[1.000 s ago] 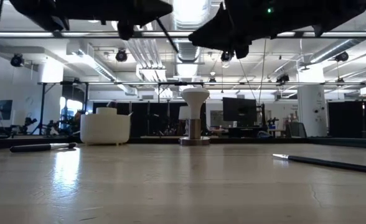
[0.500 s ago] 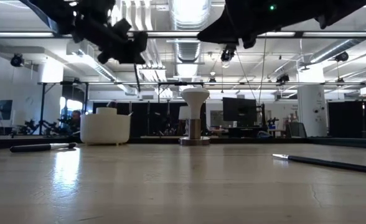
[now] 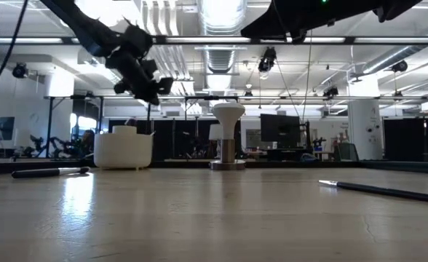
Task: Put items in baskets/containers
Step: Put the eyeshadow brush into the organizer
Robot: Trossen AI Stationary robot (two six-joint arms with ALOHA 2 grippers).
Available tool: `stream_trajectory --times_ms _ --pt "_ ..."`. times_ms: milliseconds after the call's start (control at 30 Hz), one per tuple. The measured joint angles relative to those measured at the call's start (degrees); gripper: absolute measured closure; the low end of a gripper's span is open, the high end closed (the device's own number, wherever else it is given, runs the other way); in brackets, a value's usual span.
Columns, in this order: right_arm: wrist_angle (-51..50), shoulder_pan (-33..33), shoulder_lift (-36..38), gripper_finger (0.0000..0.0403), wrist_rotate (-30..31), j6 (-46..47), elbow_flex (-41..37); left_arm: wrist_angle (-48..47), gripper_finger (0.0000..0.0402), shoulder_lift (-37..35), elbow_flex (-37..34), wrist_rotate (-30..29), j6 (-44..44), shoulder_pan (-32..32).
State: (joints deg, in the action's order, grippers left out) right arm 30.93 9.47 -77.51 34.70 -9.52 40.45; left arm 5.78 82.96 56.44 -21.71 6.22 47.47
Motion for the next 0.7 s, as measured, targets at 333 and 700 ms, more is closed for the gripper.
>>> stream_trajectory --times_ms 333,700 --pt "-1.3 0.1 0.9 0.0376 0.0 0.5 -0.4 -3.1 0.0400 5.8 0.3 -1.0 3.3 1.9" --pt "-4.0 0.1 0.7 0.0376 -0.1 4.9 -0.4 -5.4 0.0361 3.7 -1.8 -2.5 5.8 1.8"
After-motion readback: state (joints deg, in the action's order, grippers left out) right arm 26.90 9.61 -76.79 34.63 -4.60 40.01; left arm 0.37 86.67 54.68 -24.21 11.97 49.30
